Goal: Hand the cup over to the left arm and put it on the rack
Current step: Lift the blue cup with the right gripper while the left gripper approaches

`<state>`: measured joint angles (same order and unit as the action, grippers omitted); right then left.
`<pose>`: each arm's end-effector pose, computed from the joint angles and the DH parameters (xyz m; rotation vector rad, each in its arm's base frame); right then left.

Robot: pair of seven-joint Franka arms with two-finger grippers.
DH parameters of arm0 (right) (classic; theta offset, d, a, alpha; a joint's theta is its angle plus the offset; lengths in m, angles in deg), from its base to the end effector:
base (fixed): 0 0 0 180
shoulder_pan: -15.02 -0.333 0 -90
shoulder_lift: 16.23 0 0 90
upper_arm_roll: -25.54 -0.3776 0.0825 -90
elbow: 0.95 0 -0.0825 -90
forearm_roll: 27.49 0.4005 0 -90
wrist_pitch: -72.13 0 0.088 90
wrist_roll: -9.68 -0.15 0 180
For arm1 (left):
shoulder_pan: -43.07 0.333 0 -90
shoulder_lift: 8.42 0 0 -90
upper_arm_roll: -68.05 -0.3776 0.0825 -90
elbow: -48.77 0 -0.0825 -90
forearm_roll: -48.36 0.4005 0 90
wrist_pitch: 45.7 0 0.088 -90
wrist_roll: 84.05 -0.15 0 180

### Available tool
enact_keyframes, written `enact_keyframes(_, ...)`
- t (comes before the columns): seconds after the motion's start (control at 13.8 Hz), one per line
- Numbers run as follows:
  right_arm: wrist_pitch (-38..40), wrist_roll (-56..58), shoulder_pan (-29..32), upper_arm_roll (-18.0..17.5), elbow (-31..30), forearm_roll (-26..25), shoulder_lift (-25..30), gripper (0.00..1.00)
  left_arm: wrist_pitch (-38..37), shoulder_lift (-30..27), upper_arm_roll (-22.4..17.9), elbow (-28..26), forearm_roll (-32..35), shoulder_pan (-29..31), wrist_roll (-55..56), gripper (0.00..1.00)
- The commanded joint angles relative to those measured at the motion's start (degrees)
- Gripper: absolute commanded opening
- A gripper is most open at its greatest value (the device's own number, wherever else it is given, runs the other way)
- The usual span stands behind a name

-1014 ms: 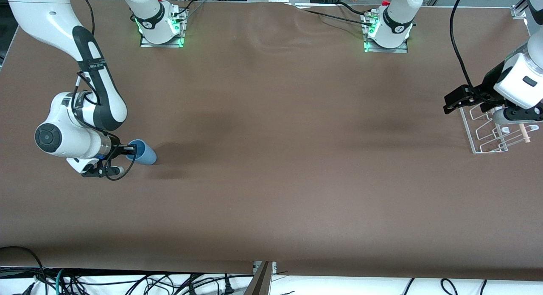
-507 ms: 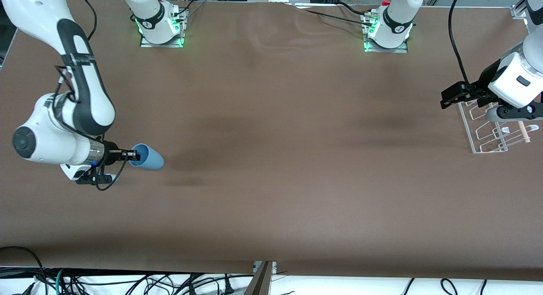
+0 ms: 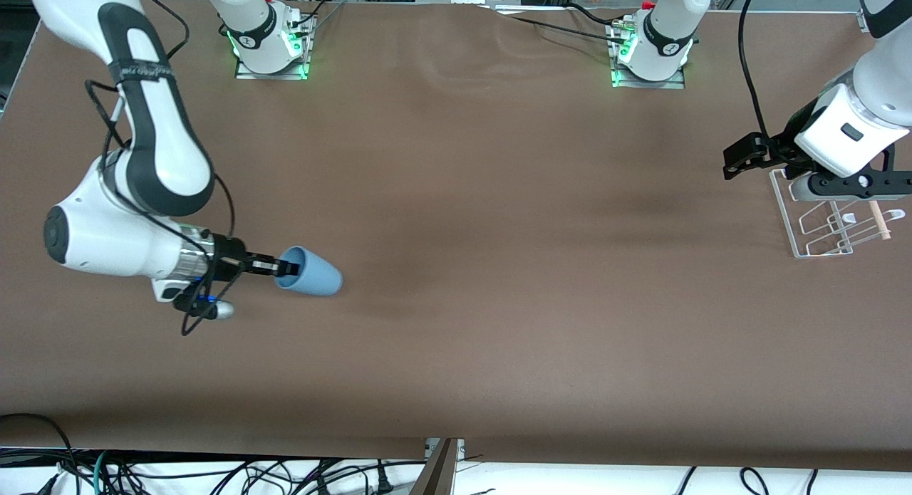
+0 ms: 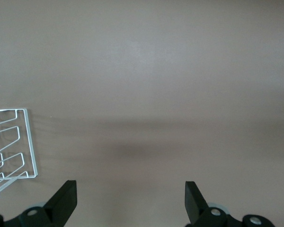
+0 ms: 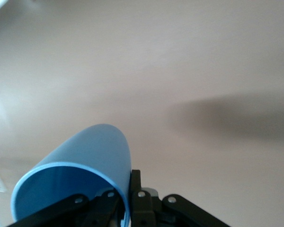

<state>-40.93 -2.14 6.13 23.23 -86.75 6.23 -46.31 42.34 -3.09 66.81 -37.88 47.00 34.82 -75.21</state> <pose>0.7210 0.1963 0.3808 -2.5769 0.3450 0.2109 0.5928 -0.0772 0.6143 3.1272 0.0499 -0.1112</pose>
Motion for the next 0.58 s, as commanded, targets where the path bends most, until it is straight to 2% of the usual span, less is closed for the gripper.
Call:
enact_keyframes(0.0,0.4,-9.7,-3.1,-1.7,4.0,3.1,-0.3,0.0,1.3,3.4,0.4,3.6,-0.6,-2.2,-0.1,1.0)
enact_keyframes(0.22,-2.4,-15.2,-8.7,-2.4,4.9,5.6,-0.2,0.0,4.6,6.0,1.0,5.3,-1.0,-3.3,-1.5,1.0)
enact_keyframes(0.51,-7.2,-21.4,-14.7,-2.5,7.0,8.1,-0.2,0.0,5.1,5.9,1.2,5.3,-0.9,-4.0,-6.9,1.0)
